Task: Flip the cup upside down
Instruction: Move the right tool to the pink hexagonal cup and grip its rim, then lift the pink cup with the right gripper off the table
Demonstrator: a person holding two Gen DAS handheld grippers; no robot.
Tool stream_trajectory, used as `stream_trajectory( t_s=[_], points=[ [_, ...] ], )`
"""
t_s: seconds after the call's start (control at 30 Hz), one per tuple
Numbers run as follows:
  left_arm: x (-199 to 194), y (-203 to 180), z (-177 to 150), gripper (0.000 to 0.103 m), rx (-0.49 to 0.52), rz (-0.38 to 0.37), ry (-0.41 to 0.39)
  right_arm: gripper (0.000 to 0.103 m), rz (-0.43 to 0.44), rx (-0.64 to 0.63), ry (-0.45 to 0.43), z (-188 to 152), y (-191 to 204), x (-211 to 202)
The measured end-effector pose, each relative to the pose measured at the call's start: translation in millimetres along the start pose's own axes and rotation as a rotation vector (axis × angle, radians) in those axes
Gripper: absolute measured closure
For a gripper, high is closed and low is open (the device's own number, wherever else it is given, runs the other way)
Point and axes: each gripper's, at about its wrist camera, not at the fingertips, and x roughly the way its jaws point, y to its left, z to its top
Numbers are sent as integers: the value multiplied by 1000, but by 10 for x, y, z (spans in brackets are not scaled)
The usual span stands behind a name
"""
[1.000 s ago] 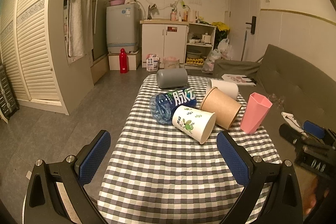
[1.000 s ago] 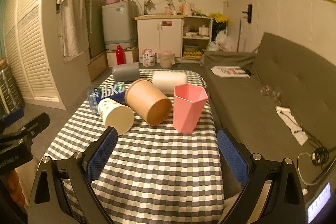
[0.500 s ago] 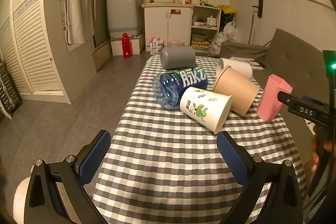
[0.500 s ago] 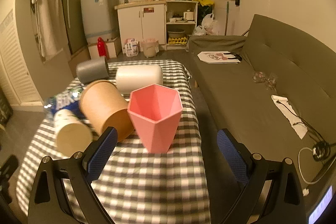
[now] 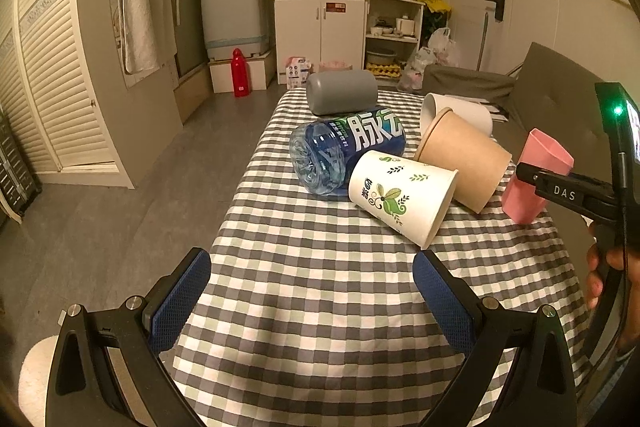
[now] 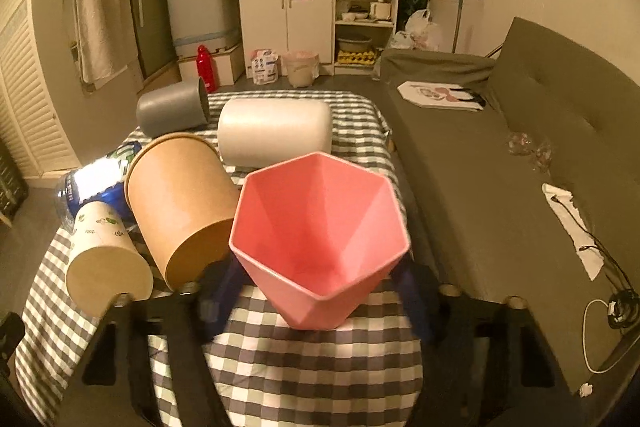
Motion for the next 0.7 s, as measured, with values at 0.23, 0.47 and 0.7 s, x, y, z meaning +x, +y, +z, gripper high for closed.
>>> stream_trajectory(
  t_s=[0.23, 0.47, 0.7],
  points=[
    [-35, 15, 31, 0, -14, -4, -17, 43, 23, -21, -24, -25, 71, -259],
    [-195, 76, 35, 0, -37, -13, -54, 43, 90, -39, -40, -171, 300, -704],
    [-384, 205, -49, 0, -41, 1, -77, 43, 153, -84, -41, -382, 677, -1024]
  ],
)
